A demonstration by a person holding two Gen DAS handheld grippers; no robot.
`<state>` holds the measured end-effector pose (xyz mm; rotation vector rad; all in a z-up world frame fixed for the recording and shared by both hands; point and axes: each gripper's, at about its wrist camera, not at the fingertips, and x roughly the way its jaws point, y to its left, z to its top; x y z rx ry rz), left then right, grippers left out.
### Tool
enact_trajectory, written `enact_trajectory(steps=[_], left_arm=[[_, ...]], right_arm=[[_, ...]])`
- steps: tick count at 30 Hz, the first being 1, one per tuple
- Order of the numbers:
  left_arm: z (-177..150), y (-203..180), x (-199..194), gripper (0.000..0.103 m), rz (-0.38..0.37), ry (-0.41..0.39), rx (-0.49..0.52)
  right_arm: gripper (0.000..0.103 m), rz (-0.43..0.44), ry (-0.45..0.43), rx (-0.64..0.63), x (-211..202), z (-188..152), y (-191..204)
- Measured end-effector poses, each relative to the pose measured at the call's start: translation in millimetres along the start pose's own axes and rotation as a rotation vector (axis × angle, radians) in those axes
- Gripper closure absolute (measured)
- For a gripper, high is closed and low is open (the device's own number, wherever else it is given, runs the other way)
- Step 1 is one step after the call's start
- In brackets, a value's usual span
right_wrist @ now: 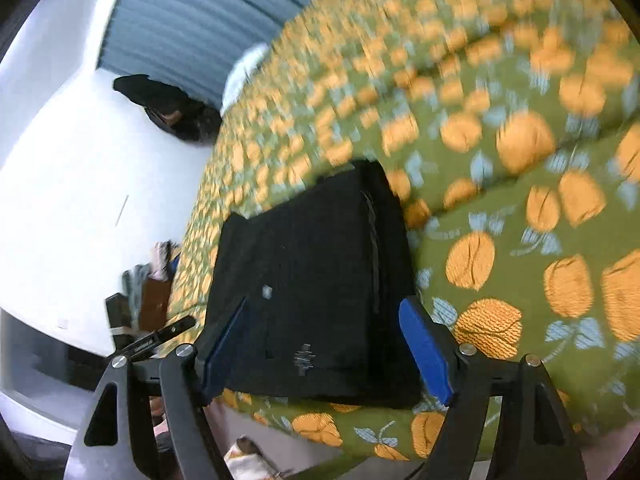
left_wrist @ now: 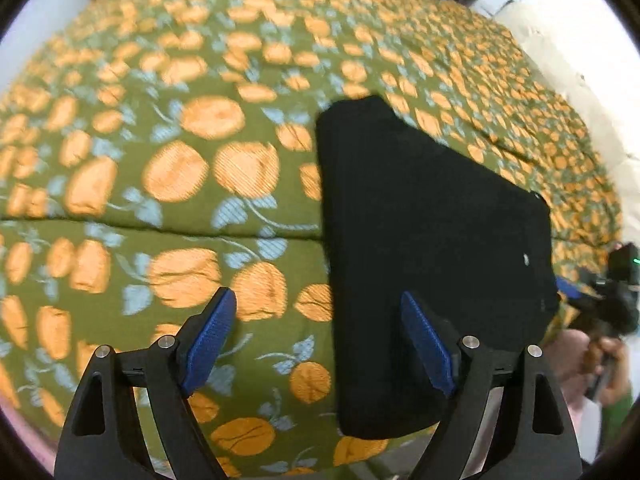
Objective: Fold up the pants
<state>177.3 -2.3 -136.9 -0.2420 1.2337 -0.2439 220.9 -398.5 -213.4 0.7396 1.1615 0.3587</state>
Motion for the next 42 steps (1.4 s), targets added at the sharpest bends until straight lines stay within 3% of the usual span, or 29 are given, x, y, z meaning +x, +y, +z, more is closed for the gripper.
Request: enact_trajectory(steps=[5, 8, 9, 10, 11, 13, 15, 20, 26, 27, 28, 29, 30, 31, 33, 36, 37, 38, 39, 40, 42], left_arm=[[0.6, -11.1, 29.5, 0.015, -0.056, 0.065, 0.032], [0.3, -19.3, 34.7, 0.014, -0.11, 0.083, 0.006], [-0.5, -25.3, 40.2, 0.015, -0.136, 0.102, 0.012], [-1.5, -32.4, 46.8, 0.026, -0.173, 0.127, 0.027], [-2.6, -38.8, 48.9, 0.03, -0.161, 0.128, 0.044], [-1.8, -50.5, 40.3, 0.066, -0.126, 0.086, 0.085], [0.2, -52.2, 23.5, 0.079, -0.142, 0.054, 0.088], [17.6, -53.4, -35.6, 0.079, -0.199, -0.072, 0.091], [69.4, -28.3, -93.3, 0.078, -0.142, -0.269, 0.073], [78.1, -23.7, -95.5, 0.074, -0.123, -0.294, 0.068], [85.2, -19.2, -93.9, 0.062, -0.082, -0.312, 0.073], [89.1, -14.9, -88.6, 0.055, -0.015, -0.326, 0.074], [88.9, -8.8, -83.7, 0.037, 0.073, -0.332, 0.068], [84.5, -4.6, -76.2, 0.029, 0.189, -0.339, 0.066], [63.2, -0.3, -66.0, 0.028, 0.307, -0.335, 0.106], [21.9, -5.7, -56.4, 0.024, 0.386, -0.322, 0.16], [14.1, -11.2, -53.3, 0.019, 0.415, -0.322, 0.177], [-2.1, -17.9, -52.2, 0.017, 0.464, -0.335, 0.197], [-12.1, -23.2, -53.3, 0.011, 0.497, -0.354, 0.212], [-28.6, -32.0, -54.8, 0.006, 0.534, -0.384, 0.232], [-47.2, -47.0, -57.9, 0.005, 0.554, -0.412, 0.262]], right_arm=[[0.026, -0.002, 0.129, 0.004, 37.1, 3.7, -13.6], [0.025, 0.088, 0.188, 0.012, 50.4, -0.1, -11.7], [0.025, 0.097, 0.199, -0.001, 52.1, -0.7, -9.7], [0.027, 0.1, 0.204, -0.006, 53.6, -1.2, -9.1], [0.038, 0.102, 0.207, -0.01, 54.9, -1.6, -8.2], [0.05, 0.127, 0.192, -0.014, 53.5, -2.7, -3.2], [0.058, 0.152, 0.151, -0.042, 45.8, -2.7, 12.1], [0.063, 0.231, 0.087, -0.132, 33.8, 11.0, 68.0], [0.063, 0.242, -0.012, -0.303, 35.9, 63.6, 149.1], [0.063, 0.213, -0.039, -0.313, 40.8, 77.9, 159.4], [0.061, 0.194, -0.048, -0.313, 41.9, 84.4, 159.0], [0.055, 0.125, -0.056, -0.314, 50.7, 94.2, 161.0], [0.05, 0.029, -0.062, -0.322, 58.6, 98.2, 161.8], [0.04, -0.043, -0.065, -0.332, 60.7, 98.0, 159.2], [0.04, -0.179, -0.06, -0.353, 61.0, 88.5, 150.3], [0.038, -0.294, -0.088, -0.402, 40.2, 54.7, 147.1], [0.03, -0.345, -0.107, -0.429, 32.9, 38.6, 149.8], [0.013, -0.38, -0.124, -0.441, 29.8, 28.8, 150.7], [0.003, -0.436, -0.158, -0.453, 24.0, 9.5, 155.1], [0.0, -0.462, -0.174, -0.455, 26.1, 3.5, 155.0], [0.0, -0.567, -0.195, -0.458, 29.3, -26.4, 162.6]])
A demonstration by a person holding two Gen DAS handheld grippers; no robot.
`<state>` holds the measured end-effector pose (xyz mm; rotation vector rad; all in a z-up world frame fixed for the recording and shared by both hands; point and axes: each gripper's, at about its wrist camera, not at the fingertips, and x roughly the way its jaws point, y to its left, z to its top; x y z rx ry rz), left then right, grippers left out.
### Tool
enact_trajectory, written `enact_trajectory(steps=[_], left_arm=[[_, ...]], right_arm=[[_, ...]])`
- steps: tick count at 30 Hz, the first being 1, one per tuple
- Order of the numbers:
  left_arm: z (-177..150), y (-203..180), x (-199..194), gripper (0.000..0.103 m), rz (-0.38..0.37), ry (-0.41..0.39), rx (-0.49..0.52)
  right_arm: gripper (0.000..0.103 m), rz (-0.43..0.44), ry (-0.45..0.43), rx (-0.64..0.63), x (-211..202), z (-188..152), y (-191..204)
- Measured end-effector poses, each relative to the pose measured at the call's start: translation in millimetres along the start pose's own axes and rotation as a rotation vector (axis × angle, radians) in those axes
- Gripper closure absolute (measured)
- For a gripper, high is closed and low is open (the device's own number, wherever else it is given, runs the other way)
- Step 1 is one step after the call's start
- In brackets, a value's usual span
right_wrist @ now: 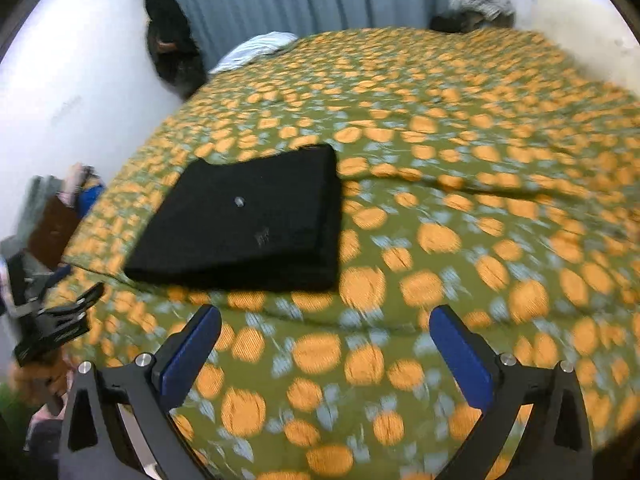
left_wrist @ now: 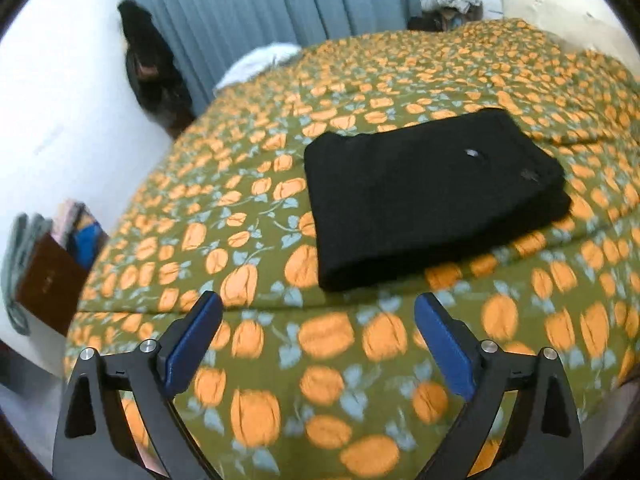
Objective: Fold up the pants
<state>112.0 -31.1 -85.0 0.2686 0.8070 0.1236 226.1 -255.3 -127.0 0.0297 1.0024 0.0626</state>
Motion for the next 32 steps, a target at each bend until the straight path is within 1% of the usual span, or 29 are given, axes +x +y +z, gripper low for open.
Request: enact_trajectory(steps=[2, 6, 7, 10, 13, 16, 21, 28, 32], left_arm=[[-0.8, -4.6, -12.2, 0.005, -0.022, 0.022, 0.01], [2.1, -4.1, -23.0, 0.005, -0.147, 0.103, -0.032], [0.8, -5.7, -27.2, 0.005, -0.157, 0.108, -0.043], [2.2, -6.6, -32.6, 0.005, -0.139, 0.095, -0.079], [5.6, -2.6, -34.6, 0.005, -0.147, 0.098, -0.113], [6.6, -0.1, -36.9, 0.005, -0.141, 0.089, -0.123], [6.3, 0.6, -39.9, 0.005, -0.132, 0.071, -0.126], [2.2, 0.1, -34.0, 0.005, -0.146, 0.094, -0.136], [-0.3, 1.0, -34.2, 0.005, -0.145, 0.093, -0.144]], right_arm=[[0.0, -0.054, -0.004, -0.013, -3.1, -17.4, 11.6], [0.0, -0.062, -0.013, -0.002, -11.0, -37.0, 31.2], [0.0, -0.062, -0.016, -0.003, -15.8, -41.1, 35.1], [0.0, -0.079, -0.035, -0.024, -23.2, -44.5, 48.2], [0.0, -0.103, -0.057, -0.049, -28.7, -44.7, 58.2], [0.0, -0.108, -0.07, -0.052, -31.7, -44.8, 62.3], [0.0, -0.097, -0.053, -0.047, -29.6, -48.1, 65.1], [0.0, -0.097, -0.037, -0.052, -27.6, -52.2, 66.6], [0.0, -0.099, -0.043, -0.049, -28.8, -52.4, 66.4]])
